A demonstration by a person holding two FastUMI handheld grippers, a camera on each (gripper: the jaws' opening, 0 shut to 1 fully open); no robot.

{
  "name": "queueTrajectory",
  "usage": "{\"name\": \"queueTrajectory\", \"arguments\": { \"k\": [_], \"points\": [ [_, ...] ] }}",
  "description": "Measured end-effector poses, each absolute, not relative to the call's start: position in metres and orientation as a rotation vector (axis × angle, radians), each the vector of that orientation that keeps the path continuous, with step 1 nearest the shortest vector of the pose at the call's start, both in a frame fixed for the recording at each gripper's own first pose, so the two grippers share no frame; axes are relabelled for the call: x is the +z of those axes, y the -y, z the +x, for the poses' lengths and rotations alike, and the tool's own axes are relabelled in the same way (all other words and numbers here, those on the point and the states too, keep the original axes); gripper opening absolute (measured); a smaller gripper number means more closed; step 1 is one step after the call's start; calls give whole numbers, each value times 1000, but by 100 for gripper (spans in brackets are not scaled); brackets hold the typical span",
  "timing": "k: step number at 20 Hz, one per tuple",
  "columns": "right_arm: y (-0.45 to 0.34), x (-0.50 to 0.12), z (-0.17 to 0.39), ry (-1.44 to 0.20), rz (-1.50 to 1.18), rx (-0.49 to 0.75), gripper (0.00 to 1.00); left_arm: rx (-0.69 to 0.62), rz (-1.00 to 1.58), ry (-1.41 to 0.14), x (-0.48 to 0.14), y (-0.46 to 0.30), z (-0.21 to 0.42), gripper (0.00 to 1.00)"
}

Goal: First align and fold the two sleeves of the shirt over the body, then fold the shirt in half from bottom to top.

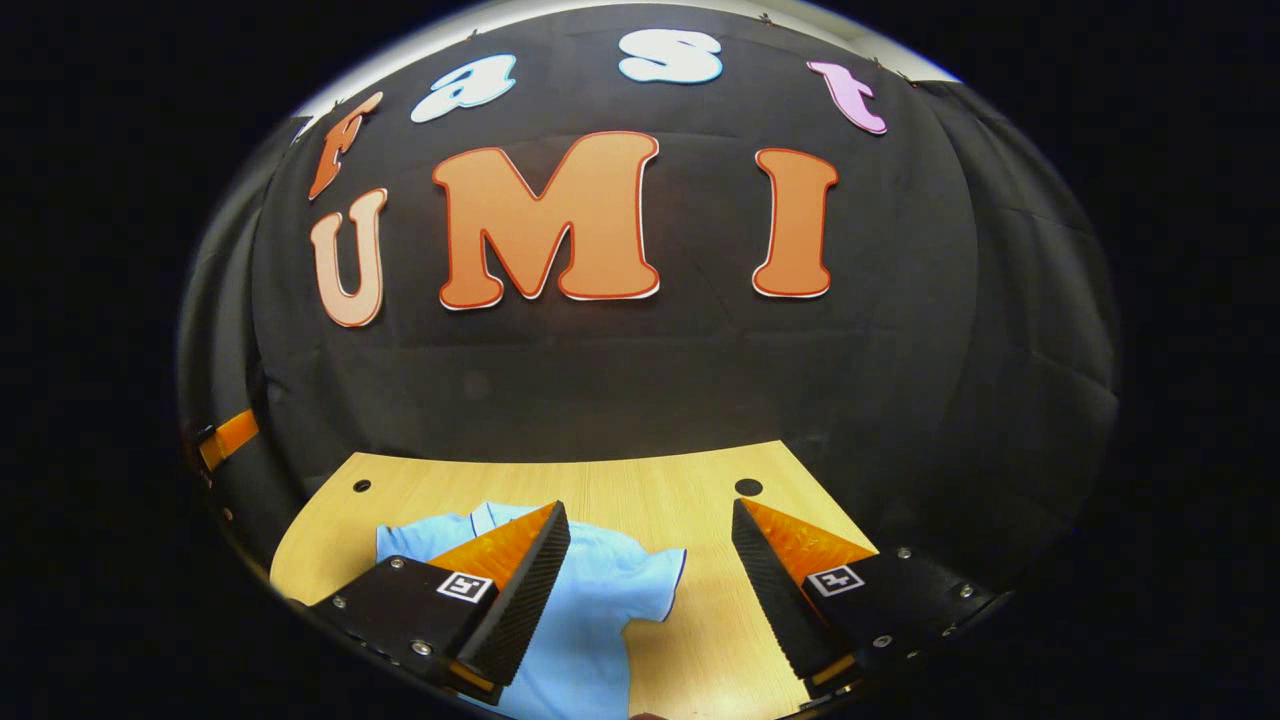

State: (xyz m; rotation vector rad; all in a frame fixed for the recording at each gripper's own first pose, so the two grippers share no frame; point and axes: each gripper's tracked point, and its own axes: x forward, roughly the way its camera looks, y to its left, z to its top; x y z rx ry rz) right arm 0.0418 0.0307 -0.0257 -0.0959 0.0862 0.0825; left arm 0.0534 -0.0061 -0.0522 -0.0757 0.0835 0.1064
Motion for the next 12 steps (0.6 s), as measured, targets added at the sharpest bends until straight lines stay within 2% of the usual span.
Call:
{"name": "queueTrajectory", "arguments": {
  "k": [8,12],
  "points": [
    [-36,-36,33,-134,-52,32,99,84,-14,-63,-42,-13,54,100],
    [-31,-66,52,-297,-50,-11,99,79,-17,-68,-45,-23,51,100]
  ]
}}
